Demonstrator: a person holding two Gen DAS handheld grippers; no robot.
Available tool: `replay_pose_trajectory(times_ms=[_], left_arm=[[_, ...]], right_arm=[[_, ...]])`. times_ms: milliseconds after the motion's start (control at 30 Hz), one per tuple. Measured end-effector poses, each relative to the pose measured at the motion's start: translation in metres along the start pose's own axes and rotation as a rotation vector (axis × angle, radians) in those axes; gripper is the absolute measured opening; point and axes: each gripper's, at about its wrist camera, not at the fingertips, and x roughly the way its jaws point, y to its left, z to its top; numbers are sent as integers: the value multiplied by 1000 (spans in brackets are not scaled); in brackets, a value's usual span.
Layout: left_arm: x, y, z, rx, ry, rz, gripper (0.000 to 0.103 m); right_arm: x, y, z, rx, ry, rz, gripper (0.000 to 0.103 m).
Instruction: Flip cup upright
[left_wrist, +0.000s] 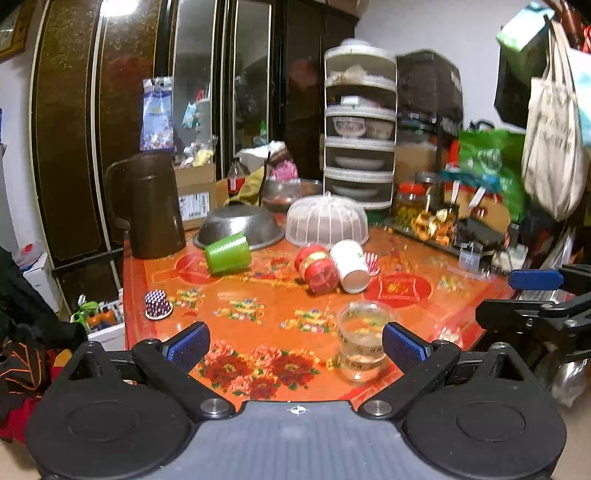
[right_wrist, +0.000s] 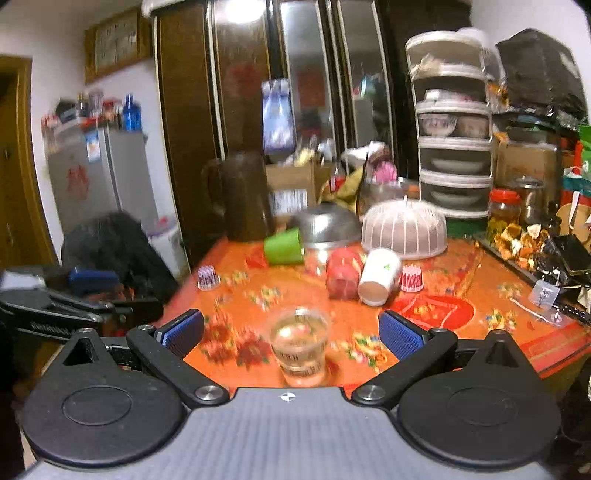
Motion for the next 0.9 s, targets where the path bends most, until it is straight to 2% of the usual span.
replay_pose_trajectory(times_ms=[100, 200, 300, 467, 600, 900], left_arm=[[4, 0, -3, 7, 16, -19, 101], [7, 2, -4, -1, 24, -35, 101], [13, 2, -4, 4, 39, -10, 101], [32, 1, -7, -9, 80, -16, 101], [39, 3, -12, -31, 106, -17, 101], [37, 5, -13, -35, 103, -3, 101]], right_arm=[[11, -2, -3, -3, 40, -34, 102], [10, -5, -6, 3, 40, -43, 102], [7, -13, -11, 52, 55, -36, 102], [20, -25, -20, 111, 99, -23, 102], [24, -26, -23, 117, 109, -17, 102], [22, -21, -24, 105, 113, -4, 102]])
